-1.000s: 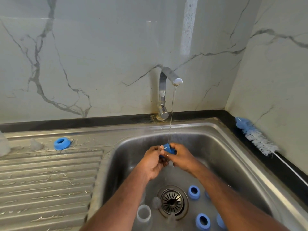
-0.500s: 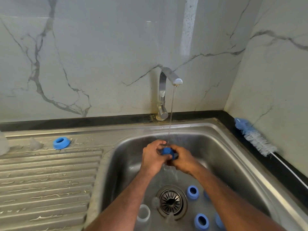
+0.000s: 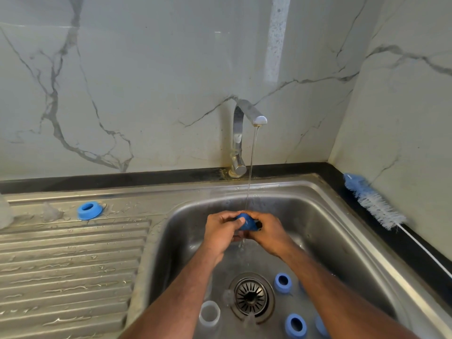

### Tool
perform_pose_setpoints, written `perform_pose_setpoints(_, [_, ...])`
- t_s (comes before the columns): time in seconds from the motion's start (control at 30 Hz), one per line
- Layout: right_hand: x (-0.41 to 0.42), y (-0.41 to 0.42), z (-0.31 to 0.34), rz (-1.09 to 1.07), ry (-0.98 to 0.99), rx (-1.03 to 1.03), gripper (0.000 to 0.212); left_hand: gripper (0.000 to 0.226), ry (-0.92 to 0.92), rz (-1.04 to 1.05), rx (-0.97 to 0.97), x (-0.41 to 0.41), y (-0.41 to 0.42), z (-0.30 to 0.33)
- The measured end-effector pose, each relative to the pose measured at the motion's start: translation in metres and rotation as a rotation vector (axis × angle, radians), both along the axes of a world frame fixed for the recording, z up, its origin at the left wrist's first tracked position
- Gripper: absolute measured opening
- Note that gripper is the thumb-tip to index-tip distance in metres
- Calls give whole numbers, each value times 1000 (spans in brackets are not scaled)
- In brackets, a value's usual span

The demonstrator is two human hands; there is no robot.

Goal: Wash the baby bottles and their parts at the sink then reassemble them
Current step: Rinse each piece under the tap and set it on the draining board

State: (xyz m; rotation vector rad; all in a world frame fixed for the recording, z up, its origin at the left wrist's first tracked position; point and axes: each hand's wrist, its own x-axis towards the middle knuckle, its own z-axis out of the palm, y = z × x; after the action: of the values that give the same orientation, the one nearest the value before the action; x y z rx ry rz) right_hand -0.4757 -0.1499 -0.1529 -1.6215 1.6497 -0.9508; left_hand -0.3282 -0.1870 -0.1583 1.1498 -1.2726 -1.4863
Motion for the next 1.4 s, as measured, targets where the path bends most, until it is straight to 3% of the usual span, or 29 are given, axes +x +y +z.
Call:
perform_pose_setpoints(0.17, [1,-6,-2,-70,69,-72,65,15,-96,3,-57,-4,2,-2])
perform_pose_setpoints(0.3, [0,-2,10,19,-173,-19,37,17,245,-63,204,-2,3,7])
perform_pose_setpoints(0.4, [6,2,12,-25,-265,-51,30,22,391,-161,259,-4,6,9])
perform_pose_setpoints(0.47, [13,0,9,-89,-313,-56,27,20,375,-162,141,-4,7,8])
perform_pose_setpoints(0.6, [28,-1,8,-235,-599,2,26,34,158,-194,-308,-4,1,2])
perform_pose_setpoints(0.73, [25,0,14,-253,-732,124,30,40,86,-150,-331,-8,0,-3])
perform_pose_setpoints(0.83, [22,3,17,-169,-628,105,27,21,310,-55,-9,-7,0,1])
perform_pose_setpoints(0.93, [19,0,11,-108,-362,78,33,34,452,-75,247,-6,2,7])
perform_pose_setpoints(1.0, [17,-2,9,-79,-331,61,39,43,455,-99,363,-7,6,10])
perform_pose_setpoints(1.1, [14,-1,13,-31,-288,41,35,51,318,-154,445,-5,9,13])
perform_pose_setpoints(1.17, [11,-2,12,-105,-180,11,43,52,53,-163,377,-4,9,12])
perform_pose_setpoints(1.27, [3,-5,6,-219,57,1,61,29,-388,17,144,-2,0,0])
perform_pose_setpoints(1.4, [0,-4,-6,18,414,249,49,19,-337,180,161,5,-9,-4])
